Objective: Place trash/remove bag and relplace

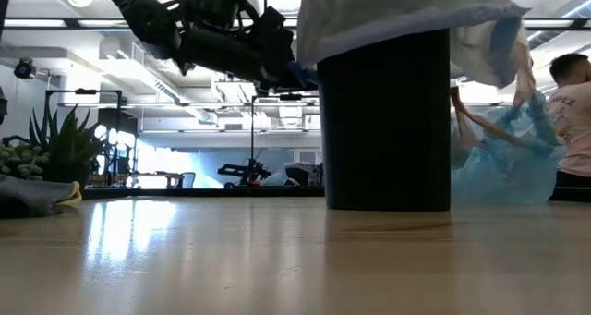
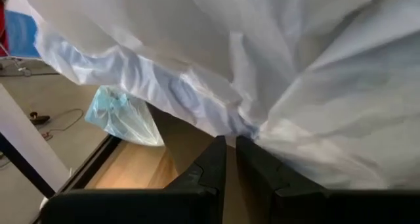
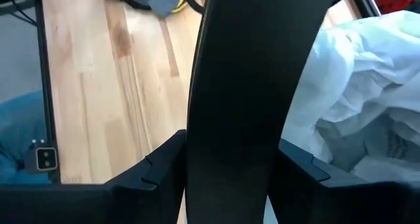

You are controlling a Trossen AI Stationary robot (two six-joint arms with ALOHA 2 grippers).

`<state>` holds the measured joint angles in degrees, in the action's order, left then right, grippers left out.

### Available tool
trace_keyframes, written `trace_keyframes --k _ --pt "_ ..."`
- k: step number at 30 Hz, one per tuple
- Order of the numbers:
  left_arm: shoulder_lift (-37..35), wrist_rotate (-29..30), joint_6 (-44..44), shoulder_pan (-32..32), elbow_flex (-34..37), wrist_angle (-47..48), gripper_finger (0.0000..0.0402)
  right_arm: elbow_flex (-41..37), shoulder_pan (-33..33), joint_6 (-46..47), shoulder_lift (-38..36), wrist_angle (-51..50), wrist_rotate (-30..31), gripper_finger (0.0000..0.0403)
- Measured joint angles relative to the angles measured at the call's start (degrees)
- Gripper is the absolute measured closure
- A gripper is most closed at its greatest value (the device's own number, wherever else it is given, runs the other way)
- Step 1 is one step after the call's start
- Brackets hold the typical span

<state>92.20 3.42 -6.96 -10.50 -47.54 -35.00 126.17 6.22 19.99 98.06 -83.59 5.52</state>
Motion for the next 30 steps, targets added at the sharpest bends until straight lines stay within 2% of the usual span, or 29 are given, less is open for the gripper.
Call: trace_keyframes --k 8,15,22,30 --pt "-0.21 0.17 -0.04 0.0 0.37 1.65 0.038 4.57 0.02 2.86 -0.13 -6.36 0.23 0.0271" --pt "-0.21 0.39 0.13 0.0 0.41 1.77 0.038 5.94 0.0 2.77 -1.14 -6.5 0.4 0.0258" --pt "-0.21 0.5 0.18 0.02 0.43 3.08 0.038 5.76 0.28 2.52 -2.53 -6.49 0.31 0.0275" --pt "-0.21 0.57 0.26 0.11 0.43 3.1 0.038 3.28 0.39 1.59 -3.8 -6.39 -0.84 0.0265"
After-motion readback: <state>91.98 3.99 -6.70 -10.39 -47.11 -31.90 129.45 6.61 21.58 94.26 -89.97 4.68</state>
